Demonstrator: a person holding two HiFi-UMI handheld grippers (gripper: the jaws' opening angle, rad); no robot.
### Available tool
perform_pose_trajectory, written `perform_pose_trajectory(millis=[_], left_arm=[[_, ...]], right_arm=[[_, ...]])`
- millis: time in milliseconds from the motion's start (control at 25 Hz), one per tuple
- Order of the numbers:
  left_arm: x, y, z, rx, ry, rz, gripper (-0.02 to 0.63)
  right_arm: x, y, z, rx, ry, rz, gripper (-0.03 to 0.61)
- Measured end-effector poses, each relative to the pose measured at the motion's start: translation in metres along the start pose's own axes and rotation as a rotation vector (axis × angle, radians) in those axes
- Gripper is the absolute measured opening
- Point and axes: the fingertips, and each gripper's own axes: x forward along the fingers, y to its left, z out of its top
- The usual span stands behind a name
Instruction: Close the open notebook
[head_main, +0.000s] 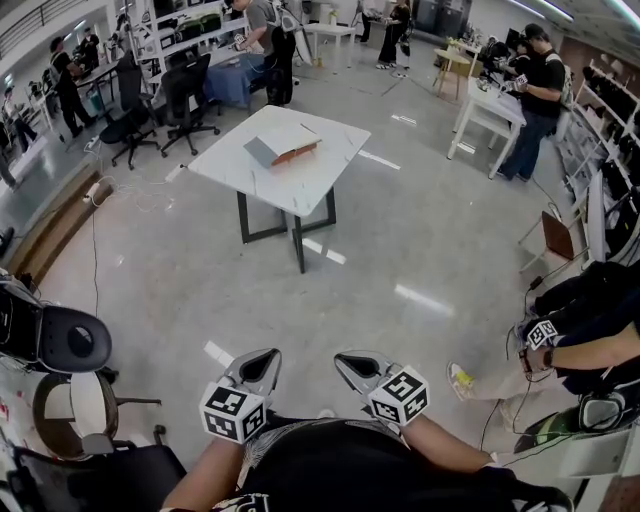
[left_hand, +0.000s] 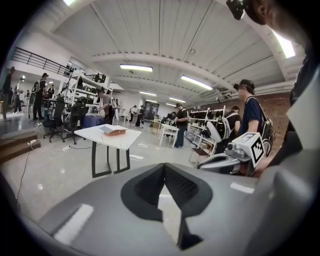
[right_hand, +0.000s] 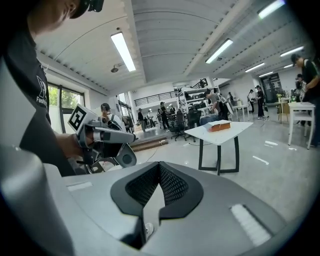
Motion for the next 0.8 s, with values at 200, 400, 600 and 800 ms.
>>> perform_pose_trajectory(millis=[200,400,600,800], left_arm=[[0.001,-0.006,0.004,0.009,0.007,0.004,0.058],[0.004,-0.011,0.005,0.009,0.006,0.011,0.058],[0.007,-0.01,-0.003,0.0,0.028,0.016,0.058],[0.013,-0.006,0.002,-0.011,0.028,0.014,0.058]], right_arm=[[-0.009,-0.006,0.0,0.016,-0.003,-0.012,-0.003],[-0.014,-0.01,-0.003,0.025,0.006,-0.008,-0.003],[-0.011,-0.013,-0.007,0.046,0.002,-0.003,-0.003],[-0.009,-0.019,-0.006,0.067,0.002,-0.006,-0.003]])
